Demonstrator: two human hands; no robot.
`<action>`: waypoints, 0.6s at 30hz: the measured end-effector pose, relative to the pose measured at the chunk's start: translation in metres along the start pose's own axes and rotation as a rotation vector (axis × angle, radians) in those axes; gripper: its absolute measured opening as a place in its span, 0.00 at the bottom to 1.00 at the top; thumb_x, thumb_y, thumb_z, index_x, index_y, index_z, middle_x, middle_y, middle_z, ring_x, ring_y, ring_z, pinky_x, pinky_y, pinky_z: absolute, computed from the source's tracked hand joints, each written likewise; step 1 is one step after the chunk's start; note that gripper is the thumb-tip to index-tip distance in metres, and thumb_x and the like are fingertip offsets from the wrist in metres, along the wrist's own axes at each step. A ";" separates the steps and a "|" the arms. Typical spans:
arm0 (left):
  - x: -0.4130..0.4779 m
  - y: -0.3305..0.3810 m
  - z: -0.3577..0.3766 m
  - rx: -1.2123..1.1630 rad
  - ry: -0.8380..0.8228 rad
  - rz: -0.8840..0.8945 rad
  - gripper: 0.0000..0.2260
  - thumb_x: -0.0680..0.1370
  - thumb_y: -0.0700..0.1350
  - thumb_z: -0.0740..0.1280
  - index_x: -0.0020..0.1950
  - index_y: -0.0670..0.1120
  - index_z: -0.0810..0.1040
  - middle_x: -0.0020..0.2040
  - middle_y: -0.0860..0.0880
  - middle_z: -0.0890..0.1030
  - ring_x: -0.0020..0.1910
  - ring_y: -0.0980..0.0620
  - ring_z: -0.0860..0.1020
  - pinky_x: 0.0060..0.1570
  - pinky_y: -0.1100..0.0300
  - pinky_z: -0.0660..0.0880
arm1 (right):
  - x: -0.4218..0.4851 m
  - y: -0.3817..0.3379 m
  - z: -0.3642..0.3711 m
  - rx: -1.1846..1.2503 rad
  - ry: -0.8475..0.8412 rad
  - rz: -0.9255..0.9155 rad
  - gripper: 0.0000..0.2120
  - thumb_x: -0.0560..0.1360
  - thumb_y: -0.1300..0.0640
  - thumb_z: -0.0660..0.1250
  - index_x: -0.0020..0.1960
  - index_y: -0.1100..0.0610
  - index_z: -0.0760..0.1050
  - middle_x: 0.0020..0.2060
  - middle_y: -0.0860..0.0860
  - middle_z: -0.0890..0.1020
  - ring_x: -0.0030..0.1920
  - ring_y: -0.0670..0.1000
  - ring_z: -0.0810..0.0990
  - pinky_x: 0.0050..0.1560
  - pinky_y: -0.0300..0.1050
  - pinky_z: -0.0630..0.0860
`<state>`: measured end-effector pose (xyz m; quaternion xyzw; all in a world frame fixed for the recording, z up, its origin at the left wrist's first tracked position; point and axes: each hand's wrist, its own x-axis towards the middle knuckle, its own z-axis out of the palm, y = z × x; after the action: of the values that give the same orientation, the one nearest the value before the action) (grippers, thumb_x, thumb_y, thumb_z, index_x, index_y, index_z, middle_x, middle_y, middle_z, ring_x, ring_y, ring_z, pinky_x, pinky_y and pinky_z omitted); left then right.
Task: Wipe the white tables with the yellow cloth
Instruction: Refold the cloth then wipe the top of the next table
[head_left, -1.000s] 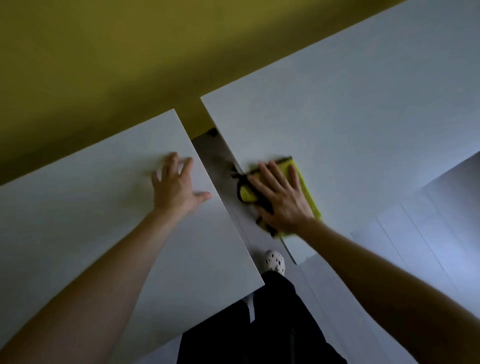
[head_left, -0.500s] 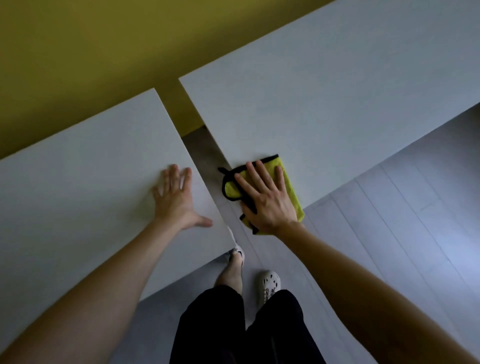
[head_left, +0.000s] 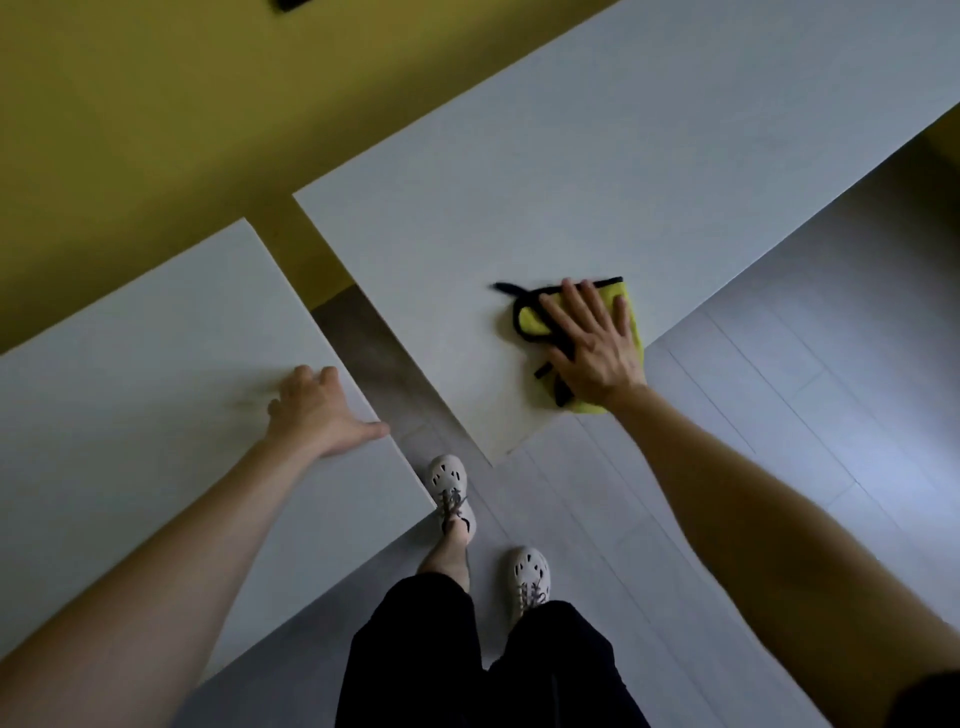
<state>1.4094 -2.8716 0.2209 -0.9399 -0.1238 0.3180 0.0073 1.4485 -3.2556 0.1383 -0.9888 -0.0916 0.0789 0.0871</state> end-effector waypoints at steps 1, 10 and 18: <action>0.005 0.001 -0.007 0.021 0.002 -0.001 0.51 0.66 0.77 0.76 0.78 0.46 0.67 0.74 0.40 0.69 0.75 0.37 0.72 0.70 0.43 0.74 | 0.014 0.017 -0.007 -0.004 -0.027 0.087 0.36 0.84 0.34 0.55 0.87 0.35 0.44 0.89 0.48 0.47 0.88 0.55 0.43 0.84 0.71 0.44; 0.046 0.046 -0.048 -0.167 0.044 0.346 0.28 0.80 0.58 0.74 0.77 0.49 0.73 0.75 0.44 0.68 0.72 0.41 0.74 0.71 0.46 0.74 | -0.029 -0.117 0.015 0.059 -0.027 0.028 0.38 0.81 0.39 0.59 0.88 0.41 0.51 0.89 0.53 0.46 0.88 0.58 0.40 0.82 0.76 0.43; 0.063 0.108 -0.067 -0.120 0.165 0.488 0.32 0.84 0.56 0.69 0.84 0.47 0.65 0.85 0.42 0.60 0.84 0.40 0.60 0.80 0.41 0.65 | -0.017 -0.062 0.010 0.013 -0.043 -0.299 0.41 0.81 0.29 0.59 0.88 0.42 0.49 0.89 0.49 0.49 0.88 0.55 0.44 0.85 0.68 0.42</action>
<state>1.5230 -2.9564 0.2269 -0.9635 0.0889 0.2248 -0.1155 1.4197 -3.1973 0.1422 -0.9617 -0.2390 0.0870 0.1022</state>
